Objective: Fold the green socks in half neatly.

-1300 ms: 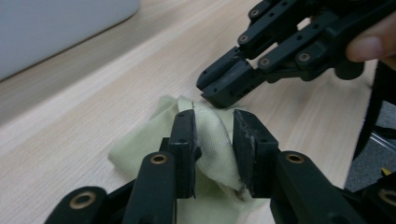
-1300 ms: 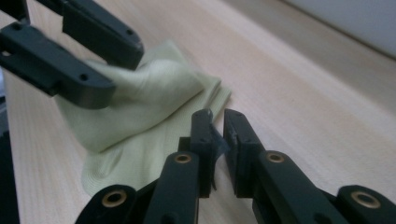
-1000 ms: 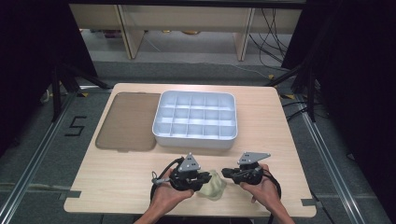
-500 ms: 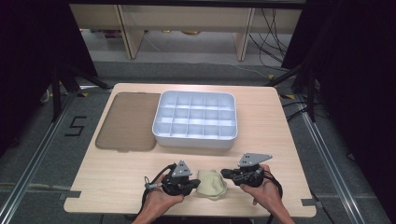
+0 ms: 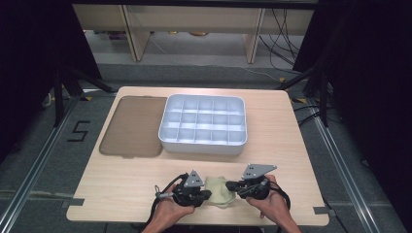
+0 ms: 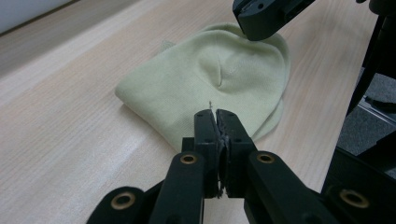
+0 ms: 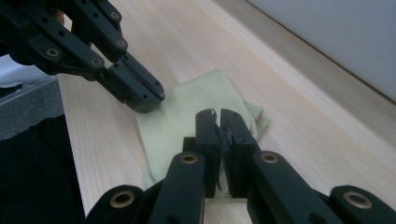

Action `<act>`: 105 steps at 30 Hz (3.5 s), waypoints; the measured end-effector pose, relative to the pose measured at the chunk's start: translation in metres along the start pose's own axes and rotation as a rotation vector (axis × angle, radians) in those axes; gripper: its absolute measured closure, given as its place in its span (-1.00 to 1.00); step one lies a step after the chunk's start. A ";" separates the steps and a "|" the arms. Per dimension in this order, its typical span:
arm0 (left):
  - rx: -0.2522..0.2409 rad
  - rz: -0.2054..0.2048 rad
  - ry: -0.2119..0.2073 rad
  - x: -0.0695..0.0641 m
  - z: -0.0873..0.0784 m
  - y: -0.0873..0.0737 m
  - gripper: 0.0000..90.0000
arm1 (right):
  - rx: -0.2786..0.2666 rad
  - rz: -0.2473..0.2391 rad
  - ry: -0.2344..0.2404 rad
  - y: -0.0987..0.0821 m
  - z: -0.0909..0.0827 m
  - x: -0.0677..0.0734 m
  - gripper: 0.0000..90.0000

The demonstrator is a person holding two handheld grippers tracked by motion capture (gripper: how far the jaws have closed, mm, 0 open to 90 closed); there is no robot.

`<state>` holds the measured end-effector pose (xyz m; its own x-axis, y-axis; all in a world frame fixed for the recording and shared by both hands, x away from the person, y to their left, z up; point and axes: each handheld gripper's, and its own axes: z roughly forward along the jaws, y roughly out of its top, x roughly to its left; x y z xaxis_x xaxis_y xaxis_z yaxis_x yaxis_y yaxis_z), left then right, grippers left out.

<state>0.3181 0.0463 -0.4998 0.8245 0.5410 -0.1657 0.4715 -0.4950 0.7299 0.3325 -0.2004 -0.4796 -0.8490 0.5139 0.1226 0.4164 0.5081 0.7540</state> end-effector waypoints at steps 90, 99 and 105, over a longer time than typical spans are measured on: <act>-0.037 -0.045 0.043 0.021 -0.005 0.008 0.85 | 0.071 -0.035 -0.046 0.011 0.018 -0.009 0.92; 0.011 -0.033 0.047 0.016 0.008 0.001 0.86 | 0.084 -0.037 -0.041 0.010 0.019 -0.009 0.91; -0.028 -0.060 0.049 0.011 -0.008 0.000 0.69 | 0.067 -0.032 -0.058 0.010 0.018 -0.011 0.91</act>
<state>0.3250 0.0578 -0.4959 0.7781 0.6025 -0.1776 0.5104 -0.4416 0.7379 0.3518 -0.1887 -0.4845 -0.8427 0.5349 0.0607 0.4123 0.5689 0.7116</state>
